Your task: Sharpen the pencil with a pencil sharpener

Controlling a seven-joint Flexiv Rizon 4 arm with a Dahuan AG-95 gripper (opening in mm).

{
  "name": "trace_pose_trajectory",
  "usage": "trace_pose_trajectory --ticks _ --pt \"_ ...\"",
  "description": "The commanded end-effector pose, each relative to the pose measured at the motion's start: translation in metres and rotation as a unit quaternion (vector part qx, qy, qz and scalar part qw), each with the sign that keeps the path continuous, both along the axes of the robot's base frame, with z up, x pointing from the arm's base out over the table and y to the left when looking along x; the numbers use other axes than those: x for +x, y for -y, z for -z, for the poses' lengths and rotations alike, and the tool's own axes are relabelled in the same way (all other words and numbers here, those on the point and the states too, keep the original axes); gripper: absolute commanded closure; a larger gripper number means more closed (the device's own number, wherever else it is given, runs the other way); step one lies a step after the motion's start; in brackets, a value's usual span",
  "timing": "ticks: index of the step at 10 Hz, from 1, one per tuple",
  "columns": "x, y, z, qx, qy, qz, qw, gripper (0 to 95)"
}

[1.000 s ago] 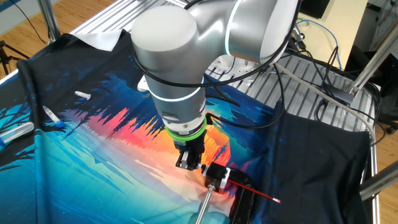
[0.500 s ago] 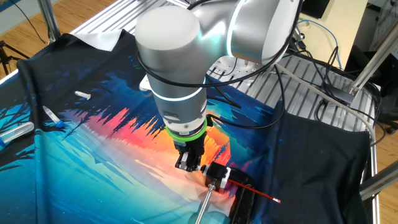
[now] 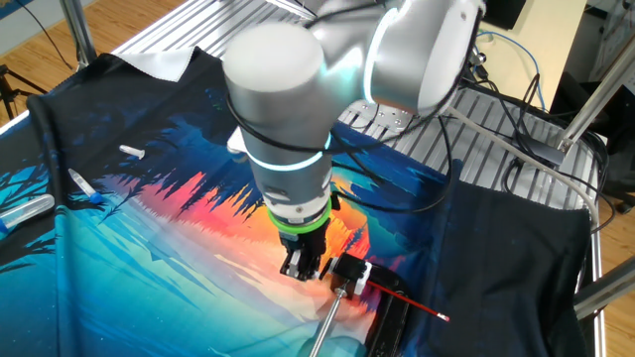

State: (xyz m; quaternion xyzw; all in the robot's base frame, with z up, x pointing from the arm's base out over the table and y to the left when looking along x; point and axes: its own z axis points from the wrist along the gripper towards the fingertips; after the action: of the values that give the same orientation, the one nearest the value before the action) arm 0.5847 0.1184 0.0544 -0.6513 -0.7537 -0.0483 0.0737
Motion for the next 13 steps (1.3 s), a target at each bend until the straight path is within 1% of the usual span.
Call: trace_pose_trajectory --ticks 1,6,7,9,11,12,13 --pt "0.001 0.001 0.001 -0.001 -0.002 -0.004 1.0 95.0" --pt "0.002 -0.002 0.016 -0.006 -0.002 -0.012 0.9999 95.0" --pt "0.002 -0.002 0.02 -0.004 -0.003 -0.015 0.9999 95.0" --pt "0.0 -0.003 0.028 -0.007 -0.003 -0.021 0.9997 95.0" --pt "-0.002 -0.004 0.03 -0.007 -0.01 -0.031 0.9995 95.0" --pt "-0.003 -0.005 0.031 -0.007 -0.01 -0.03 0.9995 95.0" --pt "-0.004 -0.005 0.034 -0.007 -0.007 -0.028 0.9996 95.0"
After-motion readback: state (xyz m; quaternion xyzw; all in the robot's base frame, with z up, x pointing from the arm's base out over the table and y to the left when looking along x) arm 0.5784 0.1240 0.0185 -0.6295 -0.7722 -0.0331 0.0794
